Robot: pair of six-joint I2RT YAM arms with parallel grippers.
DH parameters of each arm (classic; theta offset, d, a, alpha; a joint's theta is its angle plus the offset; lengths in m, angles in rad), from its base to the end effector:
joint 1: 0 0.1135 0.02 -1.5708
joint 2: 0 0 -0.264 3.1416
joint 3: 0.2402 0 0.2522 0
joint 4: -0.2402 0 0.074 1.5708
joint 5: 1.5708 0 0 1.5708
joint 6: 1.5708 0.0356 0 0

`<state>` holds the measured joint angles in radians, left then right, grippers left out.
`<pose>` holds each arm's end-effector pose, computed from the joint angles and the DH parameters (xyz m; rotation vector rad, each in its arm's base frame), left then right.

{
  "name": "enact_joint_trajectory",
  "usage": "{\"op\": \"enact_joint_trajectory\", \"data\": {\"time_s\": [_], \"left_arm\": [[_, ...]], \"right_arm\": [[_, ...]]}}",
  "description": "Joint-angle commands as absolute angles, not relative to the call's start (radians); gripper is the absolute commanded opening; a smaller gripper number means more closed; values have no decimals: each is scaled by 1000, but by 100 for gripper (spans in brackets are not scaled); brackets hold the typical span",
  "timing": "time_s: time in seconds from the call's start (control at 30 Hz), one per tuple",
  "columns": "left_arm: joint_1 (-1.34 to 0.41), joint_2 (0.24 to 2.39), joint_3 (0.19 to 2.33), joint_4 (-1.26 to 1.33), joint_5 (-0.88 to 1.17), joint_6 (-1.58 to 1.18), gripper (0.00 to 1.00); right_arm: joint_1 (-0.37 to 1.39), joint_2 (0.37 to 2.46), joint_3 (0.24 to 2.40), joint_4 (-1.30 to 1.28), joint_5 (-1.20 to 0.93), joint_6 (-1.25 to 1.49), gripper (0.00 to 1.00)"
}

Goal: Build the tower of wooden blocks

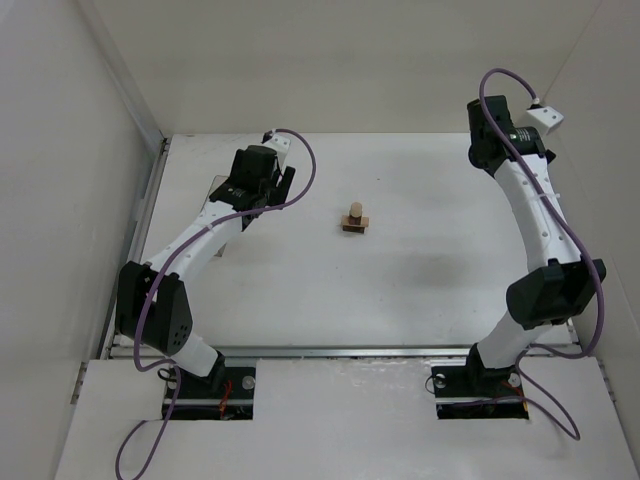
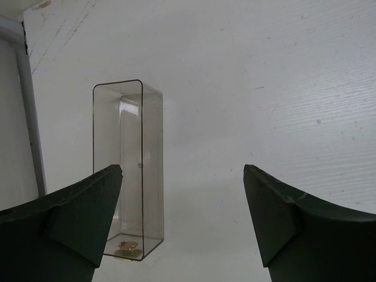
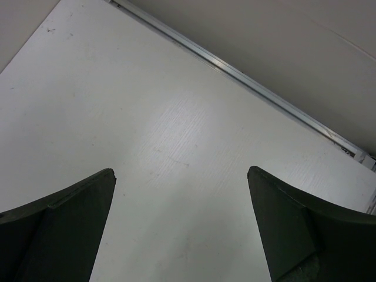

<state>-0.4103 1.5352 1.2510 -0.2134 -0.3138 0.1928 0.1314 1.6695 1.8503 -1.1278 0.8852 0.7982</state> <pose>0.3321 -0.1325 0.3148 0.4222 2.0033 0.1890 0.3333 0.0163 0.4009 1.0118 1.9198 -0.5989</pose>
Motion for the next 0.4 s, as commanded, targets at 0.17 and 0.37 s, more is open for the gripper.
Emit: {"op": "enact_joint_trajectory", "data": {"time_s": [0.17, 0.37], "left_arm": [[-410, 1494, 1243, -183, -327, 178, 82], [-410, 1494, 1243, -183, -327, 178, 82]], "right_arm": [[135, 1643, 1873, -1127, 876, 804, 100], [135, 1591, 1809, -1052, 838, 750, 100]]}}
